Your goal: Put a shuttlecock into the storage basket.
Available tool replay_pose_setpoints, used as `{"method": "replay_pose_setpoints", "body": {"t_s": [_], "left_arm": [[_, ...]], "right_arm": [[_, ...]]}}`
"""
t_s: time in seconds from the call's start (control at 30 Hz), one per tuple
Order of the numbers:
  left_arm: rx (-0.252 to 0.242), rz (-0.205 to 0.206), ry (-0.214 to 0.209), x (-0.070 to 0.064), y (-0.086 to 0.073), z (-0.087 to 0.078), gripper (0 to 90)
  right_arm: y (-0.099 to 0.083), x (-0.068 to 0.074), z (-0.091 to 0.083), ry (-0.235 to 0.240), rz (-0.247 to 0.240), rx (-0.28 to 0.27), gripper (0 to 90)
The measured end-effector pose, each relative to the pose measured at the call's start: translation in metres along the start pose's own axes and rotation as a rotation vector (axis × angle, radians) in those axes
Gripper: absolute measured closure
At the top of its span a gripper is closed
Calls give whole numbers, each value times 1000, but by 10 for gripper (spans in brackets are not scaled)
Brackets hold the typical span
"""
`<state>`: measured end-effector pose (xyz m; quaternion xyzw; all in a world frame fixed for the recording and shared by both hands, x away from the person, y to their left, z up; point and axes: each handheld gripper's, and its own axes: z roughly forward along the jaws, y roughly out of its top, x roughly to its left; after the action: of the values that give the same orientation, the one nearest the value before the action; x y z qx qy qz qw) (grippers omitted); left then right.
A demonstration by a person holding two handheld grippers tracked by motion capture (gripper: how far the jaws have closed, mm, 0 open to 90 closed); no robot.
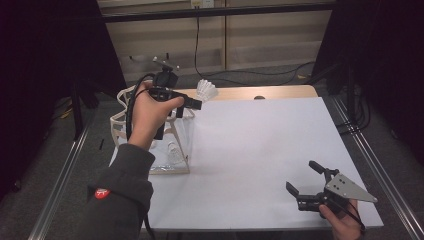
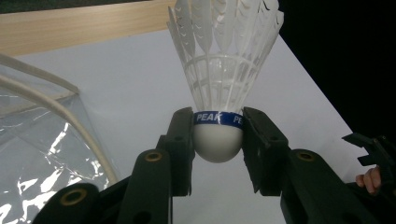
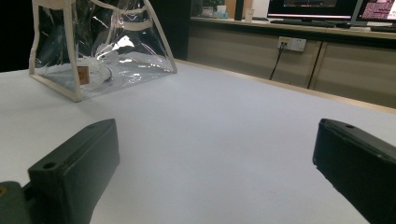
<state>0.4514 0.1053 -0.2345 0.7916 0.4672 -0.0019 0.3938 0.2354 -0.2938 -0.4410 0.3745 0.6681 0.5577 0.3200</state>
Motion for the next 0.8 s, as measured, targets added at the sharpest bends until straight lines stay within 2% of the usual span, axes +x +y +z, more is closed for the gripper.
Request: {"method": "replay_pose_setpoints", "body": {"t_s": [0.4,0.8], "left_arm": [[-18,-17,25,7,3,-9,652],[-23,-10,40,8,5,-16,651]], "right_arm": [[0,0,0,0,-1,-4,5],[0,0,0,-1,-1,-5,5]]}}
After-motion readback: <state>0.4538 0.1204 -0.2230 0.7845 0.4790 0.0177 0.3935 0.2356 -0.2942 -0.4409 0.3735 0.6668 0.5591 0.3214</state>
